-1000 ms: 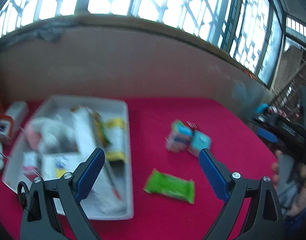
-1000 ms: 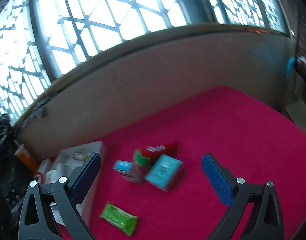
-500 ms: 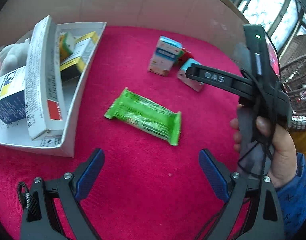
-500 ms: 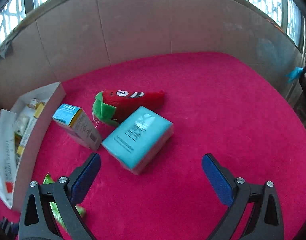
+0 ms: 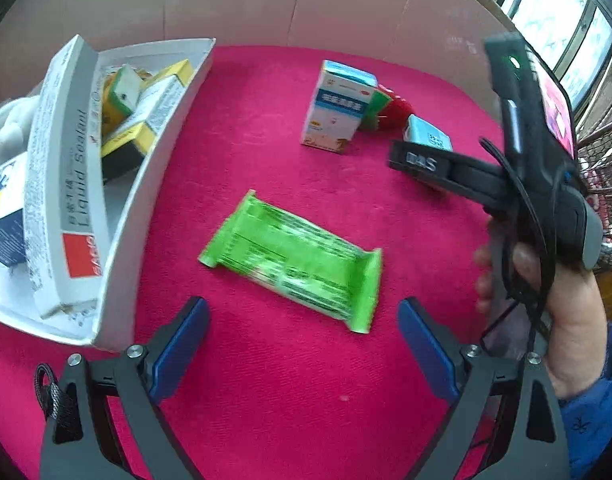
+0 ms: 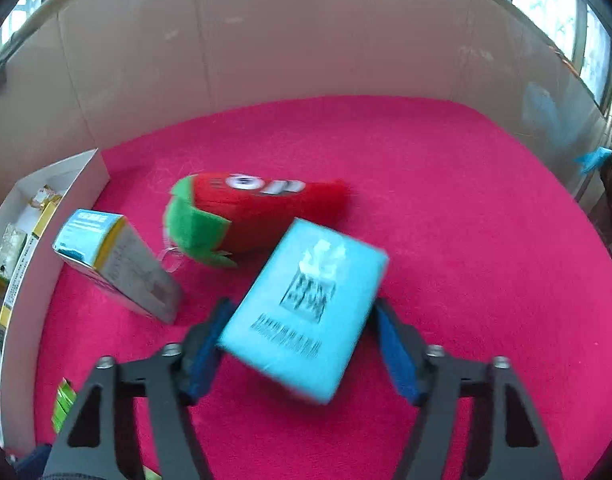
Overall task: Organize objects
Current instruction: 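Move both open tools back toward the green snack packet and blue tissue pack, then grasp the green snack packet with the left tool while the right tool grasps the blue tissue pack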
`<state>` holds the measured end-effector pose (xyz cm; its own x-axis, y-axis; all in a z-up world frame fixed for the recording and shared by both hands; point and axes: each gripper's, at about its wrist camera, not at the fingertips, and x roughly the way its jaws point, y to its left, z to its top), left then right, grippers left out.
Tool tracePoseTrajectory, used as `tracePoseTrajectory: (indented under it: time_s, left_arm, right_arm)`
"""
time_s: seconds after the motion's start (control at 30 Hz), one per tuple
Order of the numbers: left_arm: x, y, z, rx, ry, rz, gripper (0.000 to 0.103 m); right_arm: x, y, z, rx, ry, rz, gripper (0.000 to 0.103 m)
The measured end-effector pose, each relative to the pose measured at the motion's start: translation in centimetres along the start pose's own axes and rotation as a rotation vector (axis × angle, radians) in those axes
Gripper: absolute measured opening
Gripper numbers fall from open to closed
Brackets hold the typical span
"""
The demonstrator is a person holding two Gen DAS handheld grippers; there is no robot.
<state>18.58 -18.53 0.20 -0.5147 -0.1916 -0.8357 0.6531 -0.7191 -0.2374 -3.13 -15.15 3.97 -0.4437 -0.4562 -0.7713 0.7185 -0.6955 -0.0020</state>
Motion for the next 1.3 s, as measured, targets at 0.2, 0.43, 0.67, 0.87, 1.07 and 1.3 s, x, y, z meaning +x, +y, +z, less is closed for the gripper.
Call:
tracePoseTrajectory:
  time_s: [0.2, 0.43, 0.67, 0.87, 1.07, 1.3]
  left_arm:
    - [0.0, -0.4, -0.1, -0.039, 0.018, -0.037, 0.095]
    - [1.9, -0.9, 3.0, 0.022, 0.009, 0.038, 0.095]
    - [3.7, -3.2, 3.7, 0.284, -0.004, 0.062, 0.095]
    - [3.0, -3.0, 3.4, 0.306, -0.026, 0.021, 0.095]
    - [2.3, -3.0, 2.0, 0.247, -0.047, 0.053, 0.085]
    - [0.7, -2.4, 0.7, 0.238, -0.087, 0.103, 0.057]
  right_arm:
    - [-1.7, -5.8, -1.3, 0.107, -0.034, -0.021, 0.057]
    - [-2.9, -8.8, -2.4, 0.162, -0.04, 0.014, 0.057]
    - [-4.0, -9.3, -3.4, 0.156, -0.035, 0.076, 0.057]
    - [-4.3, -9.8, -4.7, 0.146, -0.04, 0.085, 0.077]
    - [-3.2, -9.4, -3.9, 0.126, -0.043, 0.072, 0.08]
    - [-2.4, -8.6, -3.3, 0.082, -0.021, 0.064, 0.08]
